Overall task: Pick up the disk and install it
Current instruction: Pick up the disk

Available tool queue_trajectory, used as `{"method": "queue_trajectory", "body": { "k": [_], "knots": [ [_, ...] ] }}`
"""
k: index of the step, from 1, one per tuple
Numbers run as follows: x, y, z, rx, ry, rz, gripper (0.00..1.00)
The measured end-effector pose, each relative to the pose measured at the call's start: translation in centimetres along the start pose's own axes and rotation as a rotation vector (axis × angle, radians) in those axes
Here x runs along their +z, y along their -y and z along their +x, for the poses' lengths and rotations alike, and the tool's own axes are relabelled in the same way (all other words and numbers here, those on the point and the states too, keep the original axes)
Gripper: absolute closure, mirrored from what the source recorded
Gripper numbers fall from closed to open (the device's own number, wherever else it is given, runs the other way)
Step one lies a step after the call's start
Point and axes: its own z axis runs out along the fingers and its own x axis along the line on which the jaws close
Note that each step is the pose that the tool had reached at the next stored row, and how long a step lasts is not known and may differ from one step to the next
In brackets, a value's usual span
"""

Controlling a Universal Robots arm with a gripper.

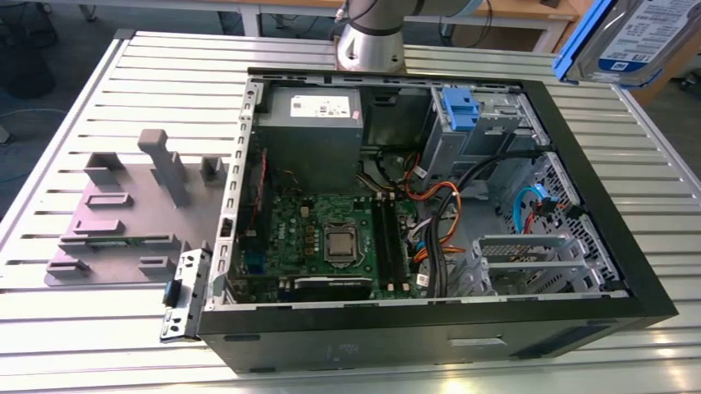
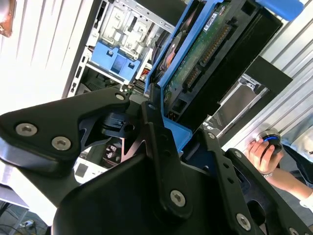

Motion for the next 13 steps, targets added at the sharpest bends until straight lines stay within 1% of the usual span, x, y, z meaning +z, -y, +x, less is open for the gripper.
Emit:
{"method": "queue_trajectory", "body": {
  "k": [13],
  "knots": [
    [0.03,0.0,0.42,0.0,0.0001,0.0,0.63]
  ]
}}
